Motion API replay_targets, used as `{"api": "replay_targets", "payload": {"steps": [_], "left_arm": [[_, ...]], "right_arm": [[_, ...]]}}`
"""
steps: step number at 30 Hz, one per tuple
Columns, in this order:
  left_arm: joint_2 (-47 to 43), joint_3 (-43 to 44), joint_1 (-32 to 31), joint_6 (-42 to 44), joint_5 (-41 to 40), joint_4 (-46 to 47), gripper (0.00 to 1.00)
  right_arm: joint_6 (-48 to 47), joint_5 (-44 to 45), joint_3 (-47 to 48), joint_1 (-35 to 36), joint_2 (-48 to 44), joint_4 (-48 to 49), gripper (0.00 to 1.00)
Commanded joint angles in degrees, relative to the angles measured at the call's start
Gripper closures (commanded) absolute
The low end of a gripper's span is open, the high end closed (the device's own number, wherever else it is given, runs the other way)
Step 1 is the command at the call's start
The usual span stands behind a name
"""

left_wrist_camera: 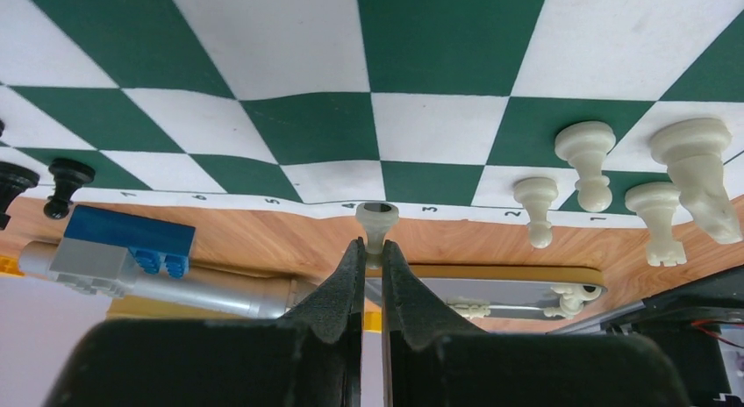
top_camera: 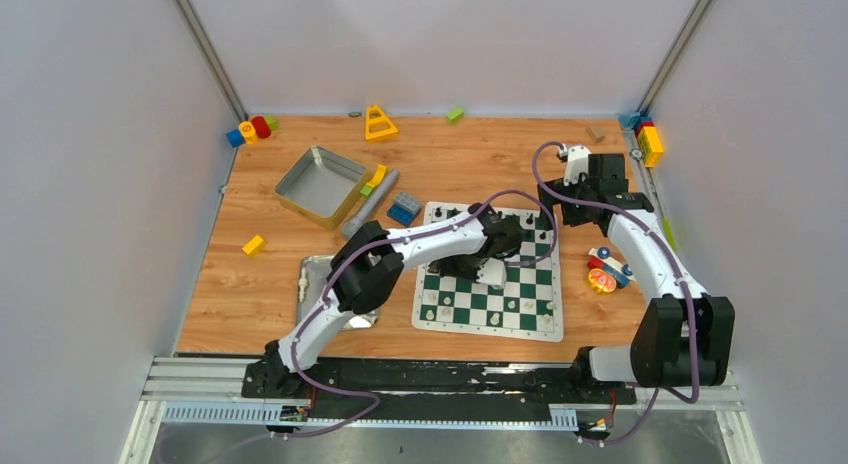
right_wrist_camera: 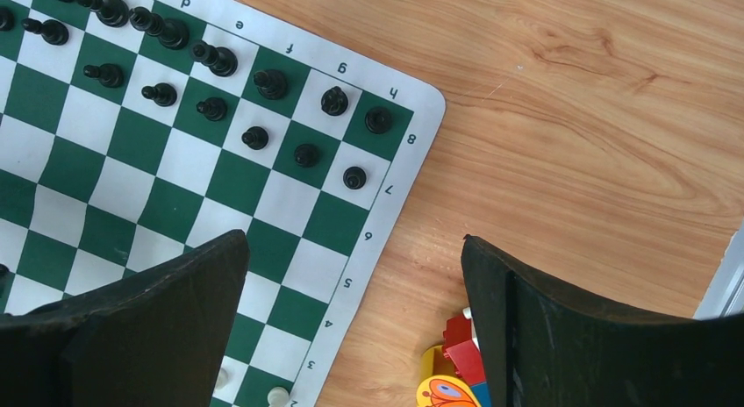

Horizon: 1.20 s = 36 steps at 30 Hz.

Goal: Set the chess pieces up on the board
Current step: Place the chess piece on the chessboard.

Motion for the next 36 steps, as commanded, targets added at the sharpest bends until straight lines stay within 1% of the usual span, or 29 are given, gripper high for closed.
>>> {"api": "replay_targets", "payload": {"steps": [1, 6, 14, 20, 24, 26, 30, 36], "left_arm": [[2.5, 3.4, -1.1, -0.7, -0.5, -4.5, 0.89], [4.7, 5.4, -1.6, -1.2, -0.7, -5.3, 0.88], [3.8, 6.4, -1.9, -2.4, -0.4, -3.9, 0.68], [-0.5, 3.7, -1.8, -3.0, 1.9, -1.0, 0.55], [-6.7, -2.0, -0.9, -3.8, 2.6, 4.8, 0.48], [-10.3, -4.9, -0.1, -4.5, 4.3, 7.8, 0.46], [-17.6, -12.0, 3.7, -6.3, 10.4, 13.2, 0.44], [-24.7, -21.9, 9.4, -9.2, 20.7, 23.0, 0.43]], "right_arm": [[0.6, -0.9, 2.5, -0.2, -0.7, 0.9, 0.07], [0.5, -1.6, 2.4, -0.2, -0.7, 0.7, 0.07], [0.2, -2.3, 2.4, -0.2, -0.4, 0.4, 0.07], [0.1, -2.5, 2.3, -0.2, -0.3, 0.3, 0.07], [0.0, -2.6, 2.3, -0.2, -0.3, 0.2, 0.07], [0.0, -2.8, 2.3, -0.2, -0.2, 0.2, 0.07], [0.1, -3.1, 2.4, -0.2, 0.0, 0.2, 0.07], [0.2, -3.0, 2.4, -0.2, 0.4, 0.2, 0.07]]}}
